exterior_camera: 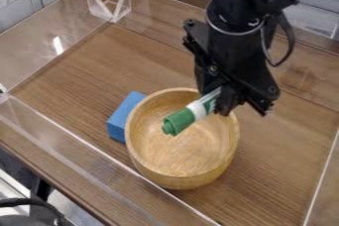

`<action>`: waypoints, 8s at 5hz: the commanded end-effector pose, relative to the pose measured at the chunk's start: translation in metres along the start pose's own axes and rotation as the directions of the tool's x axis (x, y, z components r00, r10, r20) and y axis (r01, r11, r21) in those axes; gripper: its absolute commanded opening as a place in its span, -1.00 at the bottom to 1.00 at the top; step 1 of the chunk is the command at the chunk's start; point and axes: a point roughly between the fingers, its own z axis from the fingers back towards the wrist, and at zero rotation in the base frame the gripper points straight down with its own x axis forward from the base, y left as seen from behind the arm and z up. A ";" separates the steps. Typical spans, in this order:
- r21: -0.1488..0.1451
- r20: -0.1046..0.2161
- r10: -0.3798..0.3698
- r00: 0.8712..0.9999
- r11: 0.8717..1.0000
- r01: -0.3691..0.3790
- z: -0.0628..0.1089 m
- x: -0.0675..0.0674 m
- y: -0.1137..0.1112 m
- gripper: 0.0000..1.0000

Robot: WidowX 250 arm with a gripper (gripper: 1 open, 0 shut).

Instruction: Put the green marker in the brown bowl

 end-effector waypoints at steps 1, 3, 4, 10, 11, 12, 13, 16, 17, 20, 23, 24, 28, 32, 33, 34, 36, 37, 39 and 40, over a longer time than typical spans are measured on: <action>0.007 0.055 0.014 0.998 1.000 -0.014 0.012 0.005 0.003 -1.00; 0.009 0.060 0.033 0.998 0.999 -0.033 0.014 0.005 0.002 -1.00; 0.010 0.062 0.043 0.997 0.999 -0.044 0.015 0.005 0.001 -1.00; 0.023 0.051 0.117 0.992 0.993 -0.118 0.027 -0.007 0.017 -1.00; 0.027 0.048 0.128 0.991 0.991 -0.129 0.028 -0.008 0.019 -1.00; 0.032 0.048 0.146 0.988 0.989 -0.148 0.029 -0.010 0.022 -1.00; 0.039 0.046 0.163 0.986 0.986 -0.165 0.029 -0.012 0.025 -1.00; 0.052 0.051 0.201 0.978 0.978 -0.204 0.030 -0.020 0.033 -1.00; 0.055 0.051 0.211 0.976 0.975 -0.213 0.031 -0.023 0.035 -1.00; 0.057 0.049 0.232 0.972 0.970 -0.234 0.038 -0.030 0.038 -1.00; 0.059 0.052 0.254 0.966 0.965 -0.257 0.045 -0.035 0.041 -1.00; 0.059 0.054 0.257 0.965 0.964 -0.260 0.046 -0.036 0.043 -1.00; 0.022 0.068 0.168 0.983 0.985 -0.170 0.021 -0.060 0.039 1.00; -0.018 0.129 0.091 0.987 0.996 -0.090 -0.026 -0.064 0.024 1.00; -0.022 0.135 0.092 0.987 0.996 -0.090 -0.033 -0.063 0.023 1.00; -0.028 0.143 0.095 0.985 0.995 -0.092 -0.039 -0.061 0.022 1.00; -0.035 0.154 0.104 0.983 0.994 -0.100 -0.049 -0.061 0.022 1.00; -0.038 0.158 0.109 0.981 0.994 -0.104 -0.053 -0.061 0.021 -1.00; -0.053 0.164 0.125 0.978 0.992 -0.118 -0.055 -0.060 0.024 -1.00; -0.064 0.165 0.136 0.977 0.990 -0.127 -0.054 -0.061 0.025 -1.00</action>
